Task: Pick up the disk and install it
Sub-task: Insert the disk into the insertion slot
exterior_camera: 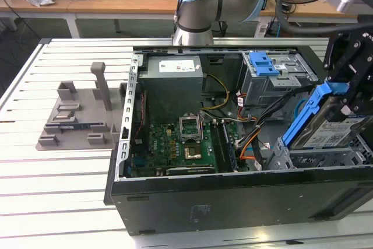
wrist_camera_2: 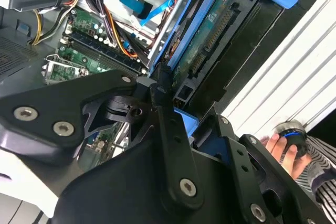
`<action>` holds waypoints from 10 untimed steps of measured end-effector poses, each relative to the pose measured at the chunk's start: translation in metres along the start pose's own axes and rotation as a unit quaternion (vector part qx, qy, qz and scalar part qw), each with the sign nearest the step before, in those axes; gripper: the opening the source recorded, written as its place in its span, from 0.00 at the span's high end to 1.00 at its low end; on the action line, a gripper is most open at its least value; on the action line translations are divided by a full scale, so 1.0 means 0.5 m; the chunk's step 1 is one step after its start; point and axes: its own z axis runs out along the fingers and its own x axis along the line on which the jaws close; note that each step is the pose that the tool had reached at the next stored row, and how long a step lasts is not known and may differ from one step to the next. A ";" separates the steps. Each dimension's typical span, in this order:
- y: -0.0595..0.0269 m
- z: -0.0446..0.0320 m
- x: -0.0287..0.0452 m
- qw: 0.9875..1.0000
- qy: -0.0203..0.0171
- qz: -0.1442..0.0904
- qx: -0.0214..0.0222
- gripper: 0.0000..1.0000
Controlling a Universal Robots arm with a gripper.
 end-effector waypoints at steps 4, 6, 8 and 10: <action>-0.001 0.024 0.001 1.000 0.000 0.000 0.000 0.63; -0.001 0.037 0.002 1.000 0.000 0.000 -0.001 0.63; -0.001 0.039 0.002 1.000 0.000 0.000 -0.001 0.63; -0.001 0.039 0.002 1.000 0.000 0.000 -0.001 0.63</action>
